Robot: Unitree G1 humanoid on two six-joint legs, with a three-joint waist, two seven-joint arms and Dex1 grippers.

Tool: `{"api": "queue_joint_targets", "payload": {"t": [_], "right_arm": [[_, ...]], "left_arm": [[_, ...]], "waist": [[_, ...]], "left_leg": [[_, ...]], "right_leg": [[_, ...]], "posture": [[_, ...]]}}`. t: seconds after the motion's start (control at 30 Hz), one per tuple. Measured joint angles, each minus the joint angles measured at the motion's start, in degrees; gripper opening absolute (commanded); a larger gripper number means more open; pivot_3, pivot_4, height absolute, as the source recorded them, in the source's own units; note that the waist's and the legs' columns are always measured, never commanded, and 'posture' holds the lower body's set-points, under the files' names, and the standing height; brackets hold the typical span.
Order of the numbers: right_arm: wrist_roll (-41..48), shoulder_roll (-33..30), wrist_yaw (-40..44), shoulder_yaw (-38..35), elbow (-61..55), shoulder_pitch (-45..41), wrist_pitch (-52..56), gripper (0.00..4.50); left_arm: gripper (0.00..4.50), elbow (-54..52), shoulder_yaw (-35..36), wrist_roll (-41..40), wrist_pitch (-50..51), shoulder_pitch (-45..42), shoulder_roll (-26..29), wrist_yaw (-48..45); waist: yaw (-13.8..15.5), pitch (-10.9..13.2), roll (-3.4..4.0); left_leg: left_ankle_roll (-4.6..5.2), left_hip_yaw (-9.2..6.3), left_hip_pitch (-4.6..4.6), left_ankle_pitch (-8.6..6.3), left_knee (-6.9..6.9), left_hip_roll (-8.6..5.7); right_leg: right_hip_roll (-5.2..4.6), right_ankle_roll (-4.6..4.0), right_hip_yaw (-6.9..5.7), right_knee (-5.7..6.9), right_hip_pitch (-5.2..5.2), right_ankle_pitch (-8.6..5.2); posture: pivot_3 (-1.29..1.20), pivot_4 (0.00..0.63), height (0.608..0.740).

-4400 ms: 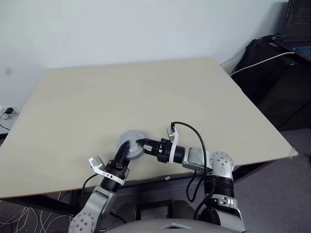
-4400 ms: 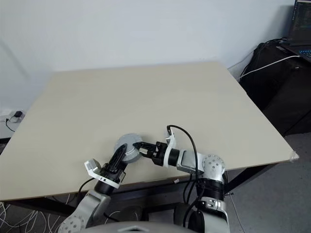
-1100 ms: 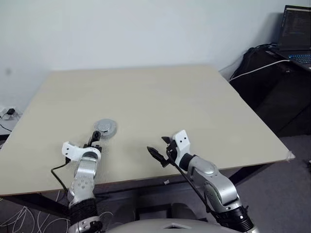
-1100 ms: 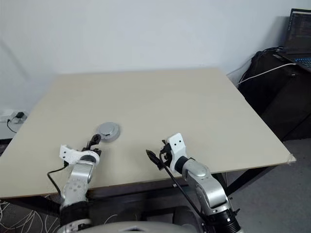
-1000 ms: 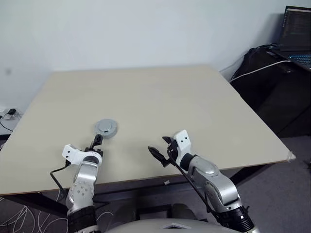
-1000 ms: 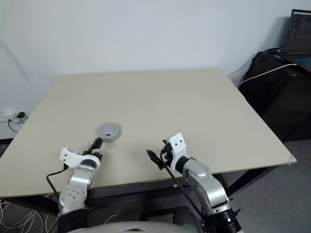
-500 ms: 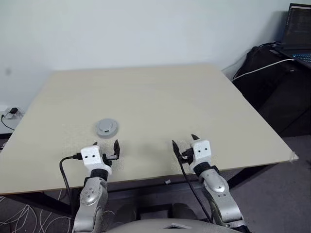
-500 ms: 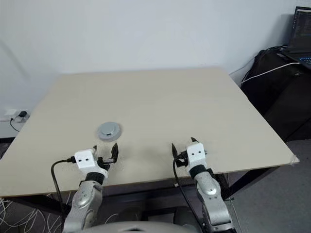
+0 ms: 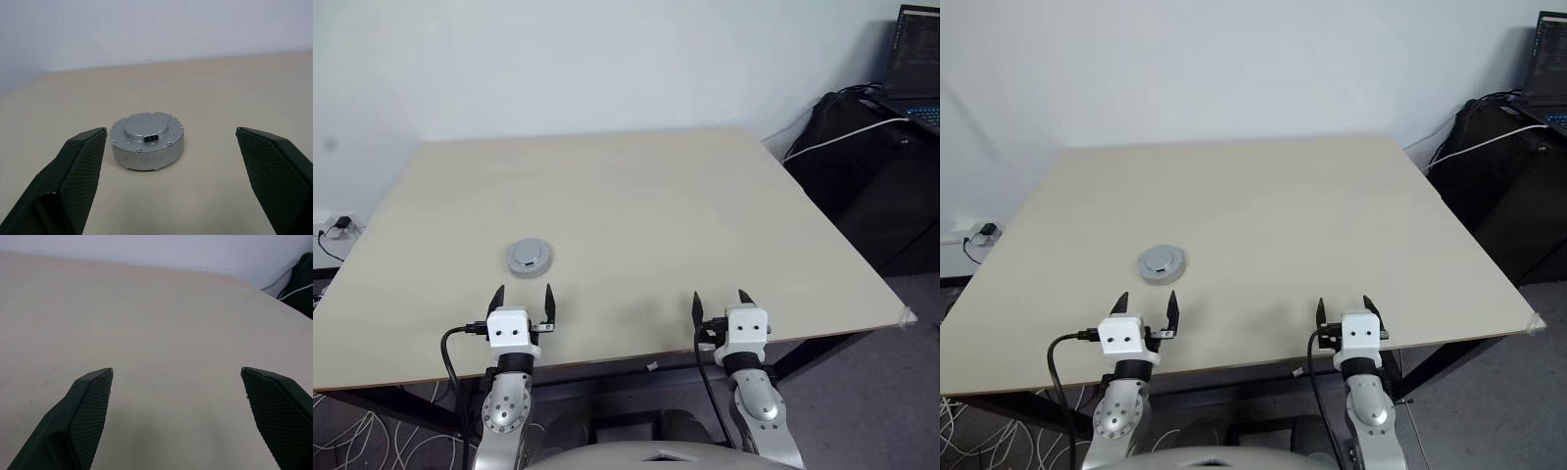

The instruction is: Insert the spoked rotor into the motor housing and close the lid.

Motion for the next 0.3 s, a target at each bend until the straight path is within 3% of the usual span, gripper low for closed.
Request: {"api": "queue_joint_targets", "payload": {"t": [0.3], "right_arm": [[-0.1,0.0,0.7,-0.1,0.0,-0.2,0.2,4.50]], "left_arm": [[4.49,0.5,0.2,-0.2,0.0,0.0,-0.6,-0.6]], "waist": [[0.0,0.0,0.00]], "left_leg": [[0.01,0.00,0.00,0.00,0.01,-0.01]], "right_leg": [[0.09,0.01,-0.02,0.00,0.00,-0.02]], "posture": [[0.00,0.000,0.740]]}}
